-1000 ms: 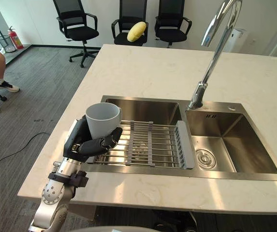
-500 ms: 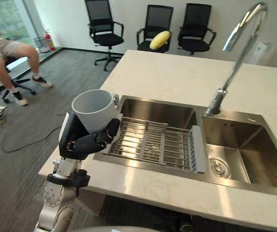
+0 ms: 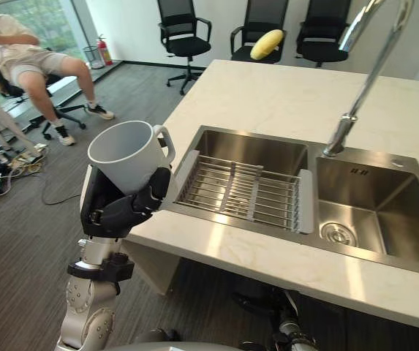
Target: Walk over to the sink, pick up the cup, carry it to the dishwasher, place the cup inside the dishwasher, then close the dishwasher door
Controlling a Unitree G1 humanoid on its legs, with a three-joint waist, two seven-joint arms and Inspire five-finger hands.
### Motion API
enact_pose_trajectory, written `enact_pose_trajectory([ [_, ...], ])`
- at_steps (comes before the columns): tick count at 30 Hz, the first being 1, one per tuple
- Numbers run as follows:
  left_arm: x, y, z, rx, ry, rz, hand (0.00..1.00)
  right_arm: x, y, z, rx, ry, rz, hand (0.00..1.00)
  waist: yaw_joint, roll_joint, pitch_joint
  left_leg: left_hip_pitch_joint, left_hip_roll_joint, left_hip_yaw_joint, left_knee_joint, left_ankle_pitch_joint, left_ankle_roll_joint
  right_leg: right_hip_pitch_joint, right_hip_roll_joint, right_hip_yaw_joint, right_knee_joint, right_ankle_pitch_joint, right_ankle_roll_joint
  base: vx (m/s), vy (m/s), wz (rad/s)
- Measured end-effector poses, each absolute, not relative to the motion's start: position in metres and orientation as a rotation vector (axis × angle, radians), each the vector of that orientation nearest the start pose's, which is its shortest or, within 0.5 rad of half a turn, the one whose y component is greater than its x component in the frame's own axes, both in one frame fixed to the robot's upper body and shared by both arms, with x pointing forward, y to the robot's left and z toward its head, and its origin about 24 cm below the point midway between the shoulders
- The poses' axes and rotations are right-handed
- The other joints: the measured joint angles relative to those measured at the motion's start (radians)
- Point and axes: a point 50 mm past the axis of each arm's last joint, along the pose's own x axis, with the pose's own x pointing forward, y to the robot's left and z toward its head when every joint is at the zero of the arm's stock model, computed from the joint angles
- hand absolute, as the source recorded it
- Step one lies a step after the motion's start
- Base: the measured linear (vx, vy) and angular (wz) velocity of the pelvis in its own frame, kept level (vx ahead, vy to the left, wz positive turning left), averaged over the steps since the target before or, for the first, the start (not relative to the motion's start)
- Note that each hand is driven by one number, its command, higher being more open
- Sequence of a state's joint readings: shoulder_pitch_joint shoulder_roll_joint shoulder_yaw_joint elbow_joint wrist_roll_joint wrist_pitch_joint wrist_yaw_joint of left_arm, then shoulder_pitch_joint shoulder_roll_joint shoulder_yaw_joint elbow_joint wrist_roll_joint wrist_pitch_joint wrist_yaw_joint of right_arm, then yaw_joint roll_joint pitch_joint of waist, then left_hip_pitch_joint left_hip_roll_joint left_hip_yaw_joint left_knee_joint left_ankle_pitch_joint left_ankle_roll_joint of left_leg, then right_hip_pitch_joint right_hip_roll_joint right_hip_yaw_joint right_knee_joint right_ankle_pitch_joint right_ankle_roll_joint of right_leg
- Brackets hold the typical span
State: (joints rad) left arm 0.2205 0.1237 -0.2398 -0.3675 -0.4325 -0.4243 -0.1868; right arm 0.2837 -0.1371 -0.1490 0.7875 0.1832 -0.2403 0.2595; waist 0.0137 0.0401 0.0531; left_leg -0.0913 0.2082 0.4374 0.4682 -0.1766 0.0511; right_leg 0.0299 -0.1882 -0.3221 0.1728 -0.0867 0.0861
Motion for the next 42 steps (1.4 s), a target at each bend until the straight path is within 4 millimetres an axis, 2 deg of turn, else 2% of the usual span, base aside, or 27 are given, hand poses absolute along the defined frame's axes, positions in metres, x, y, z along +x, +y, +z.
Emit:
enact_pose_trajectory([
  [1,0.191,0.121,0.113,-0.378,-0.55,-0.368,0.0,0.078,-0.228,-0.13,0.143,0.775,-0.131,1.0,-0.012,0.032,-0.02,0.028,-0.012,-0.018,-0.116,-0.032,-0.079,0.0,0.002,-0.048,0.007,-0.004,0.021,-0.05,0.254,1.19],
  [2,0.191,0.12,0.109,-0.369,-0.538,-0.391,0.0,0.073,-0.221,-0.134,0.167,0.796,-0.146,1.0,-0.017,0.008,-0.034,0.056,-0.083,-0.03,-0.242,0.016,-0.089,-0.009,-0.039,-0.069,0.01,-0.01,0.024,-0.03,0.217,1.09],
  [4,0.192,0.12,0.101,-0.357,-0.503,-0.411,0.0,0.068,-0.208,-0.137,0.203,0.805,-0.135,1.0,-0.028,-0.021,-0.04,0.081,-0.159,-0.078,-0.381,0.093,-0.055,-0.012,-0.067,-0.072,-0.008,-0.003,0.028,-0.06,0.183,0.93],
  [6,0.193,0.12,0.092,-0.359,-0.458,-0.406,0.0,0.066,-0.202,-0.14,0.223,0.817,-0.135,1.0,-0.03,-0.022,-0.04,0.089,-0.193,-0.111,-0.434,0.131,-0.049,0.0,-0.077,-0.081,-0.018,0.009,0.026,0.0,0.128,0.76],
  [7,0.194,0.119,0.084,-0.354,-0.421,-0.406,0.0,0.067,-0.203,-0.14,0.219,0.821,-0.135,1.0,-0.031,-0.023,-0.039,0.097,-0.211,-0.131,-0.456,0.15,-0.035,0.016,-0.086,-0.092,-0.023,0.025,0.029,0.05,0.098,0.43],
  [10,0.193,0.119,0.082,-0.34,-0.402,-0.423,0.0,0.07,-0.205,-0.14,0.214,0.818,-0.136,1.0,-0.03,-0.028,-0.037,0.11,-0.221,-0.143,-0.471,0.164,-0.026,0.028,-0.092,-0.094,-0.022,0.027,0.027,0.05,0.047,0.21],
  [17,0.194,0.118,0.079,-0.355,-0.376,-0.372,0.0,0.083,-0.203,-0.137,0.161,0.793,-0.059,1.0,-0.031,-0.031,-0.036,0.121,-0.223,-0.15,-0.482,0.158,-0.029,0.038,-0.093,-0.089,-0.011,0.028,0.027,0.01,-0.003,0.03],
  [19,0.195,0.12,0.079,-0.359,-0.373,-0.339,0.0,0.083,-0.202,-0.137,0.145,0.8,-0.035,1.0,-0.031,-0.028,-0.027,0.129,-0.22,-0.164,-0.48,0.149,-0.031,0.035,-0.1,-0.086,0.036,0.027,0.026,0.01,0.003,0.19],
  [22,0.195,0.126,0.079,-0.372,-0.376,-0.275,0.0,0.086,-0.2,-0.136,0.13,0.794,-0.011,1.0,-0.031,-0.027,-0.005,0.136,-0.219,-0.198,-0.442,0.122,-0.009,-0.017,-0.143,-0.079,0.234,0.025,0.022,0.0,0.045,0.35],
  [23,0.195,0.131,0.079,-0.367,-0.38,-0.25,0.0,0.09,-0.197,-0.133,0.126,0.777,0.006,1.0,-0.033,-0.035,0.008,0.137,-0.229,-0.218,-0.422,0.112,-0.002,-0.042,-0.169,-0.061,0.32,0.026,0.018,0.01,0.062,0.53],
  [25,0.192,0.137,0.075,-0.365,-0.366,-0.21,0.0,0.093,-0.194,-0.132,0.125,0.764,0.026,1.0,-0.036,-0.043,0.019,0.138,-0.243,-0.266,-0.405,0.105,0.009,-0.088,-0.18,0.015,0.439,0.038,-0.052,0.05,0.042,0.73],
  [26,0.19,0.139,0.072,-0.367,-0.349,-0.19,0.0,0.095,-0.192,-0.13,0.121,0.753,0.036,1.0,-0.045,-0.033,0.028,0.134,-0.238,-0.309,-0.394,0.103,0.013,-0.102,-0.147,0.069,0.453,-0.038,-0.031,0.06,0.002,0.81],
  [27,0.189,0.141,0.071,-0.369,-0.344,-0.181,0.0,0.097,-0.191,-0.129,0.121,0.746,0.042,1.0,-0.05,-0.034,0.031,0.129,-0.234,-0.332,-0.389,0.103,0.013,-0.103,-0.122,0.089,0.441,-0.073,-0.028,0.07,-0.038,1.06],
  [29,0.189,0.142,0.07,-0.387,-0.344,-0.166,0.0,0.102,-0.181,-0.125,0.123,0.714,0.089,1.0,-0.049,-0.044,0.047,0.119,-0.229,-0.411,-0.378,0.103,0.012,-0.122,-0.03,0.147,0.367,-0.145,-0.023,0.06,-0.088,0.98],
  [30,0.189,0.142,0.07,-0.388,-0.343,-0.166,0.0,0.104,-0.178,-0.123,0.126,0.702,0.1,1.0,-0.049,-0.045,0.048,0.114,-0.229,-0.432,-0.372,0.101,0.011,-0.135,-0.007,0.17,0.355,-0.154,-0.023,0.07,-0.131,1.04],
  [31,0.189,0.141,0.071,-0.389,-0.345,-0.173,0.0,0.104,-0.172,-0.12,0.135,0.678,0.117,1.0,-0.061,-0.042,0.05,0.097,-0.229,-0.483,-0.345,0.093,0.009,-0.162,0.039,0.221,0.342,-0.157,-0.026,0.08,-0.166,1.21],
  [32,0.189,0.14,0.071,-0.39,-0.349,-0.188,0.0,0.102,-0.167,-0.117,0.148,0.661,0.126,1.0,-0.068,-0.045,0.051,0.082,-0.228,-0.526,-0.321,0.079,-0.006,-0.181,0.084,0.292,0.318,-0.156,-0.025,0.08,-0.183,1.25],
  [33,0.189,0.139,0.071,-0.392,-0.351,-0.194,0.0,0.102,-0.164,-0.115,0.152,0.652,0.131,1.0,-0.064,-0.049,0.049,0.074,-0.231,-0.542,-0.306,0.069,-0.016,-0.179,0.1,0.321,0.288,-0.154,-0.025,0.08,-0.208,1.19],
  [34,0.188,0.138,0.073,-0.39,-0.364,-0.21,0.0,0.101,-0.158,-0.112,0.162,0.633,0.147,1.0,-0.06,-0.083,0.043,0.06,-0.251,-0.558,-0.259,0.03,-0.036,-0.156,0.083,0.334,0.192,-0.152,-0.028,0.12,-0.268,1.09],
  [35,0.188,0.136,0.072,-0.395,-0.364,-0.216,0.0,0.102,-0.154,-0.11,0.167,0.623,0.16,1.0,-0.062,-0.091,0.042,0.048,-0.237,-0.536,-0.212,0.001,-0.049,-0.141,0.072,0.294,0.201,-0.112,-0.02,0.21,-0.35,1.41],
  [36,0.185,0.13,0.069,-0.421,-0.352,-0.224,0.0,0.098,-0.149,-0.11,0.173,0.625,0.162,1.0,-0.06,-0.077,0.036,0.032,-0.182,-0.458,-0.147,-0.025,-0.04,-0.115,0.075,0.228,0.196,-0.131,-0.035,0.22,-0.305,1.21],
  [37,0.184,0.127,0.069,-0.433,-0.351,-0.232,0.0,0.097,-0.146,-0.109,0.18,0.627,0.172,1.0,-0.06,-0.065,0.035,0.025,-0.153,-0.424,-0.122,-0.033,-0.043,-0.098,0.075,0.197,0.195,-0.138,-0.039,0.28,-0.261,1.45],
  [38,0.182,0.12,0.069,-0.462,-0.352,-0.247,0.0,0.099,-0.137,-0.107,0.193,0.622,0.204,1.0,-0.056,-0.042,0.031,0.011,-0.115,-0.332,-0.087,-0.044,-0.036,-0.056,0.073,0.128,0.191,-0.148,-0.045,0.22,-0.161,1.29],
  [40,0.183,0.116,0.071,-0.476,-0.366,-0.266,0.0,0.105,-0.132,-0.103,0.196,0.598,0.221,1.0,-0.049,-0.03,0.023,0.002,-0.099,-0.249,-0.084,-0.027,-0.03,-0.03,0.062,0.072,0.185,-0.148,-0.046,0.16,-0.092,1.2],
  [42,0.184,0.113,0.074,-0.499,-0.387,-0.3,0.0,0.119,-0.134,-0.095,0.188,0.542,0.199,1.0,-0.036,-0.032,0.007,0.01,-0.116,-0.14,-0.155,0.016,-0.009,-0.014,0.027,0.029,0.179,-0.148,-0.046,0.12,0.001,1.28],
])
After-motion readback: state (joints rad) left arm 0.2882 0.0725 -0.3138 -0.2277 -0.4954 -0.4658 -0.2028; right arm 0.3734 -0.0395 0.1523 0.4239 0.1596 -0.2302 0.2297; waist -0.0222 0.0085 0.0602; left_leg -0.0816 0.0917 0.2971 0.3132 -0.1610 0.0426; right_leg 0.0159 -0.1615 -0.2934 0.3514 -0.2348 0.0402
